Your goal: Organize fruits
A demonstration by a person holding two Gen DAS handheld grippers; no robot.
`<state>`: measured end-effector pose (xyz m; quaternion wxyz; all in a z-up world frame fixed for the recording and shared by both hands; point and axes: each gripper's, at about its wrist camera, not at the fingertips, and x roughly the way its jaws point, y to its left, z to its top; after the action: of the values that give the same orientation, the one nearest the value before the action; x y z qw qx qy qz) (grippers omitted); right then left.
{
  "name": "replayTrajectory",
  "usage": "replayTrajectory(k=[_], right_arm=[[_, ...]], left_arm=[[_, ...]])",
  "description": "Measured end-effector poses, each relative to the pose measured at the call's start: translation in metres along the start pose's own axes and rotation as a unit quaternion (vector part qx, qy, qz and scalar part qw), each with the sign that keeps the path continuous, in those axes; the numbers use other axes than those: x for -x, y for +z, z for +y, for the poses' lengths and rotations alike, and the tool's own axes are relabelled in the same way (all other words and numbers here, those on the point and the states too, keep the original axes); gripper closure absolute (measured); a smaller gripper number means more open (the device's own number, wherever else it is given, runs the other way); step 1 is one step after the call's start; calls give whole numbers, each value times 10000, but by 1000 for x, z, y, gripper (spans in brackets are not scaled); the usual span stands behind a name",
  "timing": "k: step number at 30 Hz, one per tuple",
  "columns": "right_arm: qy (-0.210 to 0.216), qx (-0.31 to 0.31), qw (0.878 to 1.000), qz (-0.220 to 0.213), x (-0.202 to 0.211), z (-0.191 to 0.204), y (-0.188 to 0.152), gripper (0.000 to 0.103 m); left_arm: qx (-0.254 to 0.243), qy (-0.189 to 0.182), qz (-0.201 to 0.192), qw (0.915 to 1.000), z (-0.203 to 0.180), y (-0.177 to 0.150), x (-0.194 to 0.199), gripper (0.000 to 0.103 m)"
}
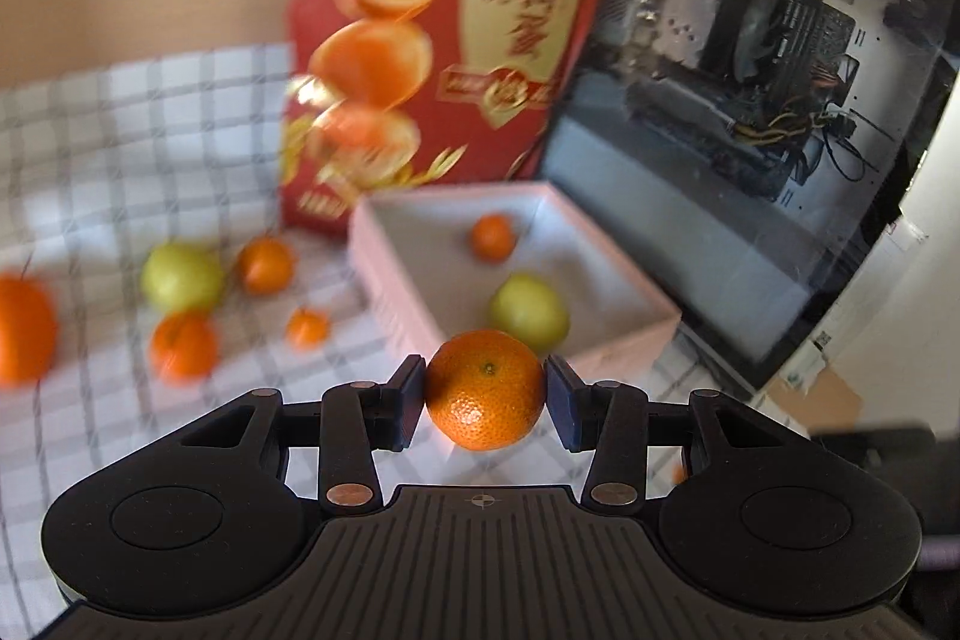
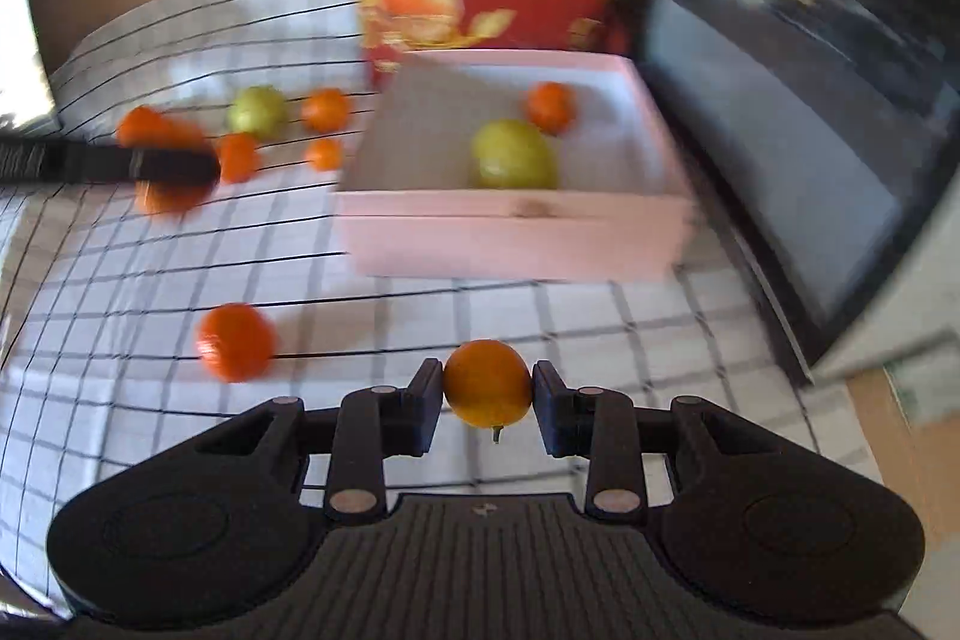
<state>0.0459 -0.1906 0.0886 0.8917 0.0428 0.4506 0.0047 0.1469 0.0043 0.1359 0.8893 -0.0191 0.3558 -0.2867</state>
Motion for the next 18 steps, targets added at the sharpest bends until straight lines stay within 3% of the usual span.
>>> replayTrajectory(k=[4, 9, 18], right_arm=[[-138, -298, 9994, -113, 9, -19, -9, 71], [-166, -565, 9981, -183, 16, -32, -17, 71], [-120, -659, 9977, -108, 8, -43, -20, 71]], left_arm=[[131, -257, 66, 9996, -13, 24, -33, 55], [330, -213, 143, 9991, -18, 38, -60, 55], [441, -160, -313, 9984, -6, 28, -36, 55]])
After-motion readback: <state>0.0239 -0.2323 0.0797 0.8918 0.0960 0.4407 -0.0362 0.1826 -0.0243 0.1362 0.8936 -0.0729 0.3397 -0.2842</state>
